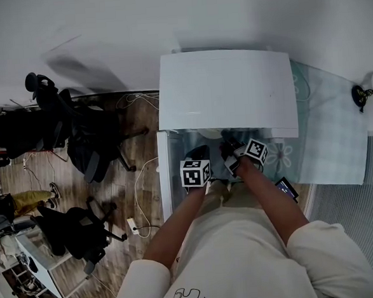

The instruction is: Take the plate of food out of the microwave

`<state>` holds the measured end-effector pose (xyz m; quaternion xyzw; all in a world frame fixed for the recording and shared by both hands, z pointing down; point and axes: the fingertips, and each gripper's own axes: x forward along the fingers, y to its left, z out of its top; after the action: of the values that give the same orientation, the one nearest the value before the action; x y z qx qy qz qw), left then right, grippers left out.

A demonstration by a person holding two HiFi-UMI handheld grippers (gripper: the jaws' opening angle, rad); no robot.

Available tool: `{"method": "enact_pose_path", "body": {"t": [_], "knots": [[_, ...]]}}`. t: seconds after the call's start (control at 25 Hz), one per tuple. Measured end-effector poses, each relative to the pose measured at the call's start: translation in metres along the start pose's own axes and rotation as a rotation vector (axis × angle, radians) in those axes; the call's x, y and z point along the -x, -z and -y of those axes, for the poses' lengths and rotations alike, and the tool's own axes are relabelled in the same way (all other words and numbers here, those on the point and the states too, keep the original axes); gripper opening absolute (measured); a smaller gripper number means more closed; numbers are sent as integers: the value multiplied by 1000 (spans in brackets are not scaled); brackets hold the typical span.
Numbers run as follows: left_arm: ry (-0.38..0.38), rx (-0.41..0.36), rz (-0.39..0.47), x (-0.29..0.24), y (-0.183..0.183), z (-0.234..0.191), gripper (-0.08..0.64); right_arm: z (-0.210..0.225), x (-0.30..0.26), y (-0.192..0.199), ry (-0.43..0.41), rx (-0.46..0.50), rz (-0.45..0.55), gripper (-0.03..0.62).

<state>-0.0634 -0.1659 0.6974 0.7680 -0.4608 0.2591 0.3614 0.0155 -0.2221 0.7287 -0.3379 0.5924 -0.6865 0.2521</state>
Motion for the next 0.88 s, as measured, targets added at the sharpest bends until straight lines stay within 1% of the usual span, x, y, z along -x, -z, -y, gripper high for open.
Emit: {"method": "enact_pose_path", "body": {"t": [0.4,0.56,0.72,0.88], "knots": [[18,-25,10,9,3,8,5,-11,20,15,12,31,-61,25],[43,-72,26,16,5,22,5,-20,32,20,8,40,-81,25],[75,-102,54,28,3,37,5,-30,45,24,6,44,-102,25],[113,-150,89,45,0,55,5,-44,66,30,22,65,-130,25]]}}
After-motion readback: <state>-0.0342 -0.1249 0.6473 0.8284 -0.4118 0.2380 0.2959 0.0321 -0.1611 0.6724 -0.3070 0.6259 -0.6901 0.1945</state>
